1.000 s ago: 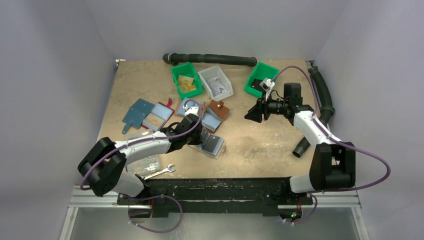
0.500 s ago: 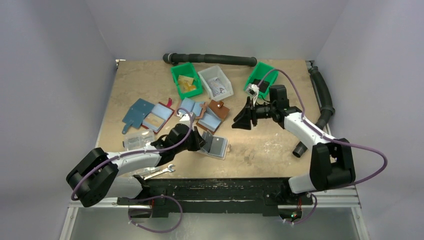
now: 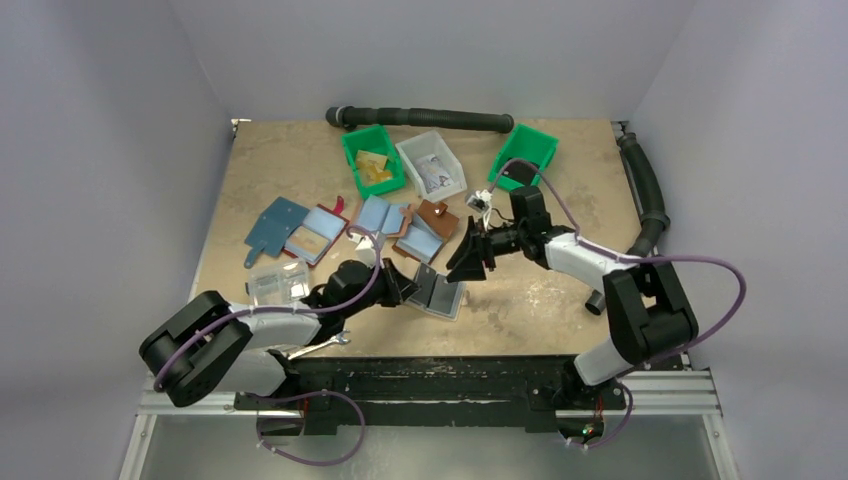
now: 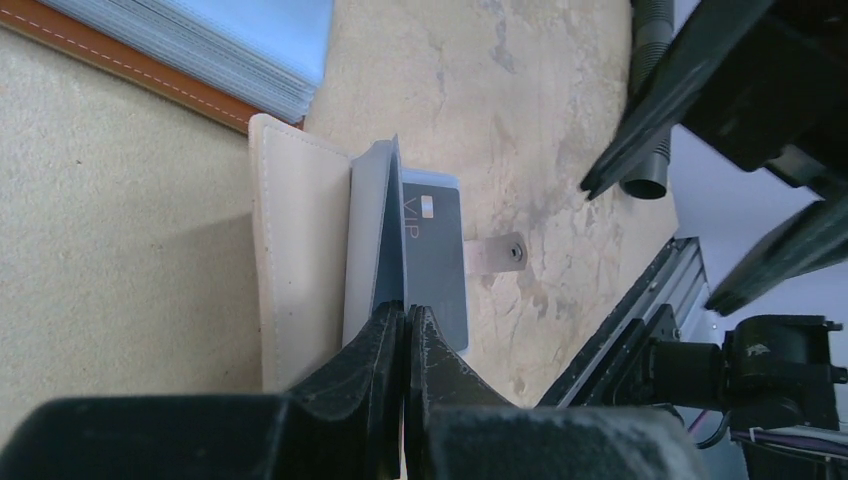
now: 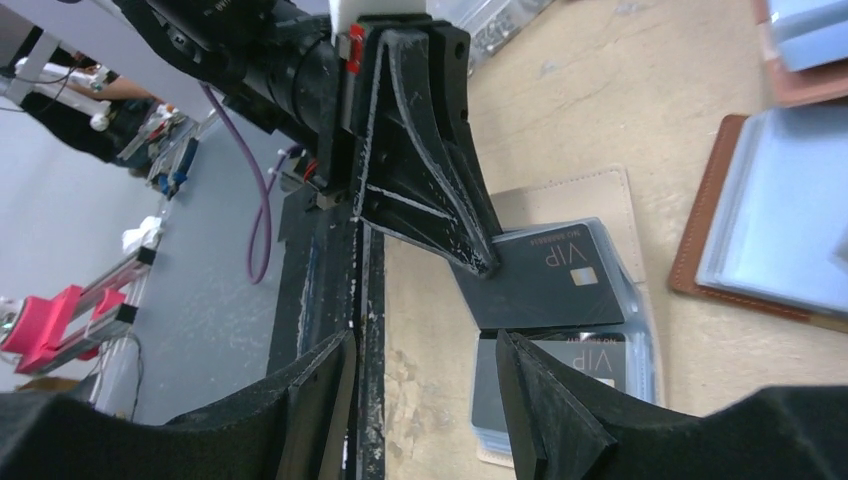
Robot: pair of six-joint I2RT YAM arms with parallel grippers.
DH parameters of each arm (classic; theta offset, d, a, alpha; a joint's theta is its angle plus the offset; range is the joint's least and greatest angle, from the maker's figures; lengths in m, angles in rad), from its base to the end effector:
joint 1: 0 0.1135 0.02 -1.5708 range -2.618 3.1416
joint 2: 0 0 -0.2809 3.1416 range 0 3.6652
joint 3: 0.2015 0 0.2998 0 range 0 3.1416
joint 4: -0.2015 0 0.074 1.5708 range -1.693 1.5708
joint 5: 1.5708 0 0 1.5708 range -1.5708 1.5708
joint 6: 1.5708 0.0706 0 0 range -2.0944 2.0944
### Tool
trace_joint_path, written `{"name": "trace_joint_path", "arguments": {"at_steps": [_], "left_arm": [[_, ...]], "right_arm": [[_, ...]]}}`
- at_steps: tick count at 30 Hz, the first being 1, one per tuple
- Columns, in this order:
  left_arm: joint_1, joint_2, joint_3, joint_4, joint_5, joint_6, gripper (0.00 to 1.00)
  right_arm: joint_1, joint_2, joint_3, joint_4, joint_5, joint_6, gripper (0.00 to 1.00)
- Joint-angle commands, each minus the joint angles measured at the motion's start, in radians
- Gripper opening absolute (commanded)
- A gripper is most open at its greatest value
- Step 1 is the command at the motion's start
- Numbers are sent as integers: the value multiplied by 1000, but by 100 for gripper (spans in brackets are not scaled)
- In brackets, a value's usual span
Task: Take the credit cards out of the card holder
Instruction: Remove the credit card from the card holder.
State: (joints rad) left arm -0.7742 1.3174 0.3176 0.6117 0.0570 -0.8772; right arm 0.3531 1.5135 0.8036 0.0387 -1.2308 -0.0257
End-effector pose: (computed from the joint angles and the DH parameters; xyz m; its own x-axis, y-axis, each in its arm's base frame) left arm 0.2064 -0.2074 0.1160 -0.7387 -0.3514 -0.5752 0.2623 0.6362 -0.7255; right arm 0.2981 0.1808 0.1873 -0.5626 -0.2165 -0.7979 -0.8228 0.0521 0.5660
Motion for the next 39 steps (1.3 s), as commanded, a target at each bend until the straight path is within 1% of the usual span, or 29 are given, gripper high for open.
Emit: {"name": "trace_joint_path", "arguments": {"at_steps": [1,7,11,18,24,28,32,39], "left_arm": [[3,10,-40,250,30,-47,0],[3,13,-85,351,32,-39,0],[3,14,-117,441,40,-31,0],[3,7,-145,509,36,-32,0],[3,9,-180,603,21,-37,0],[3,15,-208,680,6,-48,0],[3,23,-215,711,9,-60,0],[2,46,-219,768,18,-81,0]], "right_arm": [[20,64,-3,81,-32,64,61],[27,109,-10,122,-12,105,61],[32,130,-30,185,-7,165,61],[49,171,-35,241,12,257,61],[54,193,-26,257,26,321,61],[59,202,-34,299,24,375,60],[65,215,-36,337,11,434,60],[73,215,-32,349,3,466,59]]}}
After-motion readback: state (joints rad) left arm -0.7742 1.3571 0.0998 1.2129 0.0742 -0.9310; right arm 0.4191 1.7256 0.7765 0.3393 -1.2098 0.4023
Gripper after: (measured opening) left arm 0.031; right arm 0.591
